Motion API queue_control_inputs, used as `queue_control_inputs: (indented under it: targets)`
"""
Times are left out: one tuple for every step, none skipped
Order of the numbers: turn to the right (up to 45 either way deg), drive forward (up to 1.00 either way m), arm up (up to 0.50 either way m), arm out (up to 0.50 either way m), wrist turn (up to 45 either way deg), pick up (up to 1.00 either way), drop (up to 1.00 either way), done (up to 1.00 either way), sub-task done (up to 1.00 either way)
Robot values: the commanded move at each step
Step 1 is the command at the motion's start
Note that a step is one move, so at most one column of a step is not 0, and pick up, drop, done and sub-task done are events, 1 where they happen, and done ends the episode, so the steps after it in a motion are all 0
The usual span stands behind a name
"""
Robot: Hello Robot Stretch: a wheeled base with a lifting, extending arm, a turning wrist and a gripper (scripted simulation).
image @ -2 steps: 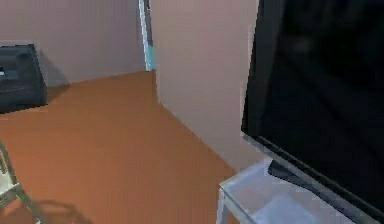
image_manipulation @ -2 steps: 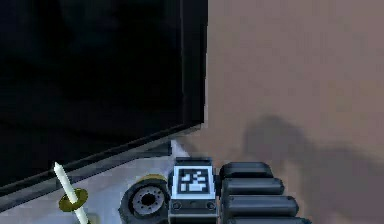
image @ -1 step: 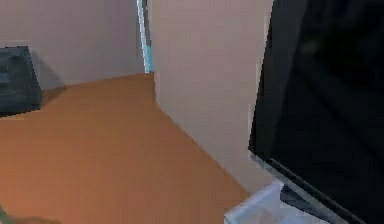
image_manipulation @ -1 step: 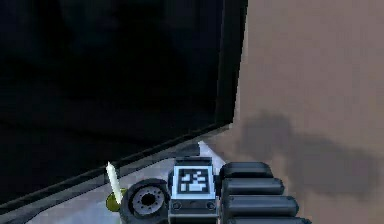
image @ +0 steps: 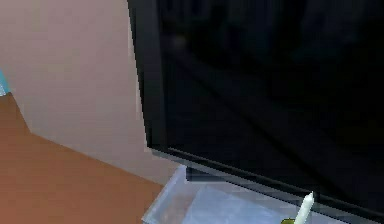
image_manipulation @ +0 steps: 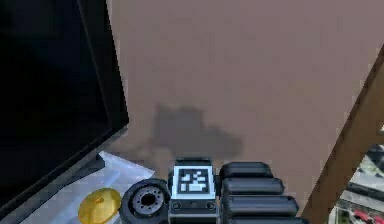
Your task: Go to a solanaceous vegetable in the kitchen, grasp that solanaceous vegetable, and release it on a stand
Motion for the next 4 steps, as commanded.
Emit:
queue_control_inputs:
  targets:
    - [3.0, 0.0, 0.0, 0.0, 0.0, 0.0, 0.0, 0.0, 0.0]
    - [-33.0, 0.0, 0.0, 0.0, 0.0, 0.0, 0.0, 0.0, 0.0]
    - [0.0, 0.0, 0.0, 0.42, 0.0, 0.0, 0.0, 0.0, 0.0]
    - [0.0, 0.0, 0.0, 0.0, 39.0, 0.0, 0.0, 0.0, 0.0]
